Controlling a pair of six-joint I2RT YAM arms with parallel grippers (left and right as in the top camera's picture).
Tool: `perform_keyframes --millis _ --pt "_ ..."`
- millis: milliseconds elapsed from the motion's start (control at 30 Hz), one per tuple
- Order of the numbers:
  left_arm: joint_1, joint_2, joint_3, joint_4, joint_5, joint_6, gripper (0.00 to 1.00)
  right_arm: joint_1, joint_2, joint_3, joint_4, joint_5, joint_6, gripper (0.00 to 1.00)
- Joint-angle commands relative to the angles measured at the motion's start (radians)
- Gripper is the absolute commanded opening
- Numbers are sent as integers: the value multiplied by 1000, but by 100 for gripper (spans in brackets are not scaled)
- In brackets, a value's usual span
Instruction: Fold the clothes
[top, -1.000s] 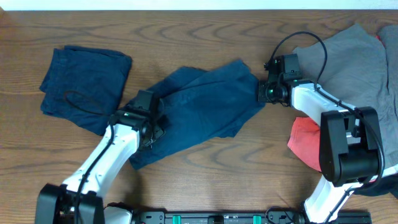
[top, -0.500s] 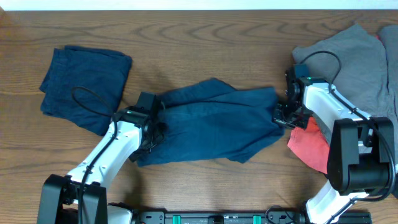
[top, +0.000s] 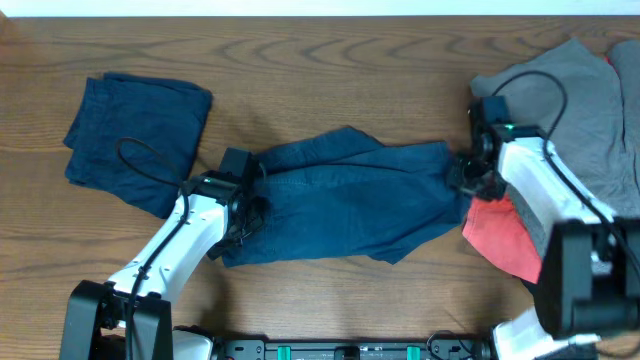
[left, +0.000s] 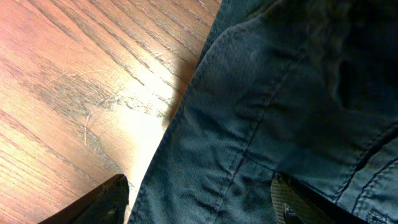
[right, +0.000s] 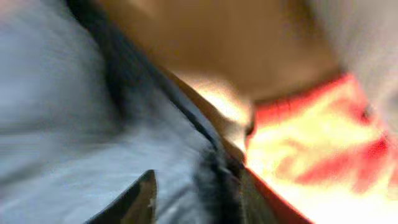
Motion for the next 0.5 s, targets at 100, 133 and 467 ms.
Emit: perform_keyframes --millis 100,133,467 --pt "-1 4 3 0 3 6 75 -3 -76 30 47 -48 -96 69" --pt "-2 4 3 0 3 6 75 -3 -70 29 50 -48 -96 71" --pt "-2 4 3 4 3 6 75 -3 60 27 81 -134 -121 72"
